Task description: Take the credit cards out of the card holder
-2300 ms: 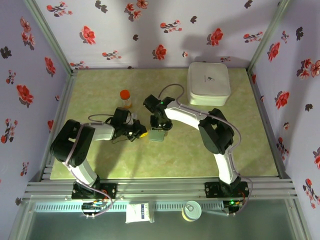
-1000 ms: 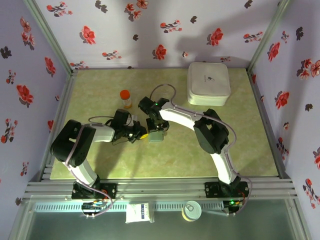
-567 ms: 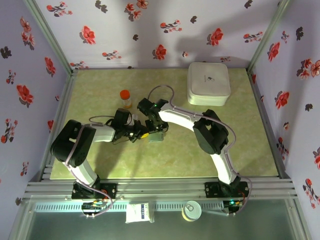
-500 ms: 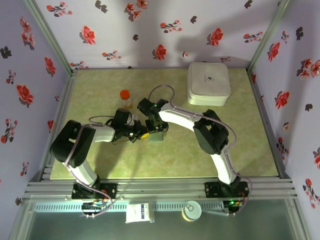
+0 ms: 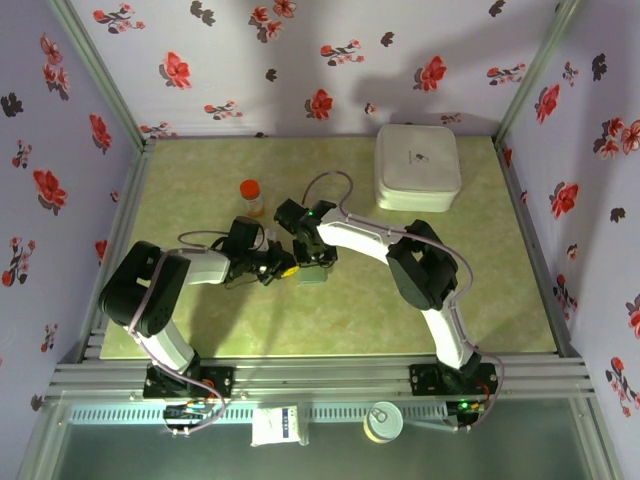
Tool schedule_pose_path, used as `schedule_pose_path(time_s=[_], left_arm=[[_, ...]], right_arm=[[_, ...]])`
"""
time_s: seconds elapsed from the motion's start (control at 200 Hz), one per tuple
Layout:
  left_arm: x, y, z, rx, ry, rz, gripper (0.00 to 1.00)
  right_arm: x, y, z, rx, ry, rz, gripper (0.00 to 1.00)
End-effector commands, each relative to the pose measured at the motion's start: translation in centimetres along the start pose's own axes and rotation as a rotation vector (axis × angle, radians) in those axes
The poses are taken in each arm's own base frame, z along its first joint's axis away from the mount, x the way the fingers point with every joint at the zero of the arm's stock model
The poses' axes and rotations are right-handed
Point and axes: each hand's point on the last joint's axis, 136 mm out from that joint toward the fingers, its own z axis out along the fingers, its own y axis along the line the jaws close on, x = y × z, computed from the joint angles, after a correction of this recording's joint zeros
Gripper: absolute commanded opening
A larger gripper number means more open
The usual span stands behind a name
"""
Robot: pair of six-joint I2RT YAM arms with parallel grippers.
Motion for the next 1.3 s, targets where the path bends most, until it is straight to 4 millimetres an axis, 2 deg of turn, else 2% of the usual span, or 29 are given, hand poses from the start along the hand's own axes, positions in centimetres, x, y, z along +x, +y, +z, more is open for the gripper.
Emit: schedule_pose_path(time_s=[0.0,0.33,0.46,0.625,0.9,1.07,1.295], left_arm=[[-0.3,-1.2,-0.6,0.018,-0.003,0.039,0.0],[-0.5,-2.3,-1.2,0.043,-0.014,0.046,0.0],[-0.6,-2.8,-1.4,0.049,-0.016,0.051,0.0],[-0.3,-3.5,-1.0,0.058,-0.001,0.064,0.0],[-0.2,-4.0,1.0,0.091,0.029,0.044,0.0],[0.2,-2.6,1.8,0.059,0.048,0.025,0.0],[1.4,0.9,2.7,-0.015,0.09,-0.007,0.0]], right_arm=[[0.4,-0.8,-0.4,0.048,-0.007,0.023,0.19],[0.5,-1.5,0.8,0.076,-0.019,0.033,0.08],[0.5,-1.7,0.8,0.076,-0.035,0.028,0.0],[0.0,-0.6,0.0,-0.011,-0.076,0.024,0.0],[0.3,-0.8,-0.2,0.0,-0.062,0.026,0.0],[0.3,-0.8,-0.1,-0.01,-0.064,0.037,0.0],[0.4,-0.3,-0.1,-0.032,-0.055,0.03,0.0]])
